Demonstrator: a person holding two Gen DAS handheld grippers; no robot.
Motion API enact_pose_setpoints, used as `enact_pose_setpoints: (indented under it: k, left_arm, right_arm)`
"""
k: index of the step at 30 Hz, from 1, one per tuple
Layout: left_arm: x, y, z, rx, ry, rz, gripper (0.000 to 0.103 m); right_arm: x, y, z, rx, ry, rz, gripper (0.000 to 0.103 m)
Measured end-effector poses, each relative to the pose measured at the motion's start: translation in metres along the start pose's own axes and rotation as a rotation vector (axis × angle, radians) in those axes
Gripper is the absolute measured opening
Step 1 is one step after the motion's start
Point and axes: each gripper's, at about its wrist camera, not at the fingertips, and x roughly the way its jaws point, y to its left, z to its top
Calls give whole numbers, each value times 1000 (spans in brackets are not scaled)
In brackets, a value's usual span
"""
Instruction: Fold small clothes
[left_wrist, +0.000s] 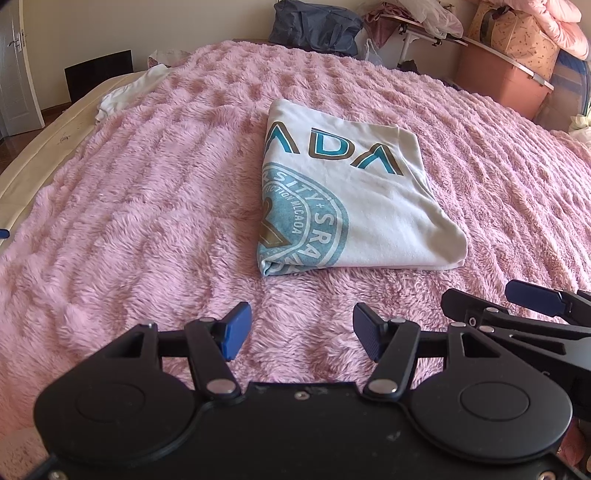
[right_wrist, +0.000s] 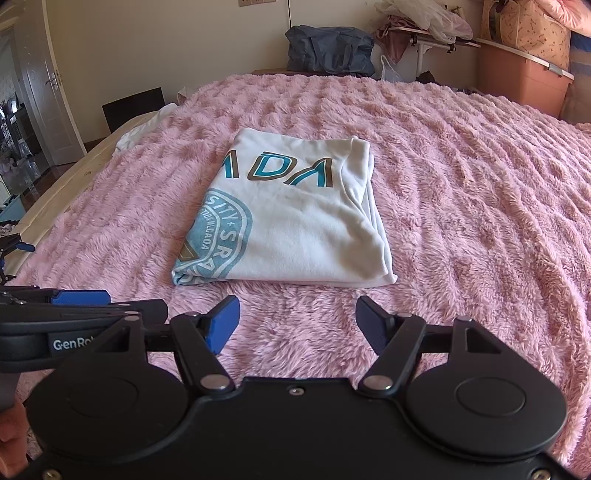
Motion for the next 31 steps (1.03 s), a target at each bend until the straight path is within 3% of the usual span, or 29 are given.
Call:
enact_pose_setpoints:
  k: [8, 14, 19, 28, 31]
  left_arm:
    - [-1, 0, 0, 1, -10, -6, 64]
    - [-6, -3, -1, 24, -60, -15, 64]
    - [-3, -5, -1, 18, -37, 11, 64]
    - [-7, 2, -2, -27, -59, -63, 64]
    - [-7, -4, -2, -4, -65, -38, 64]
  right_arm:
    - [0, 0, 0, 1, 1, 0, 71]
    - [2, -3, 0, 10, 4, -4, 71]
    - [1, -3, 0, 14, 1, -5, 71]
    - [1, -3, 0, 18, 0, -10, 71]
    - [2, -4, 0, 19, 4, -10, 72]
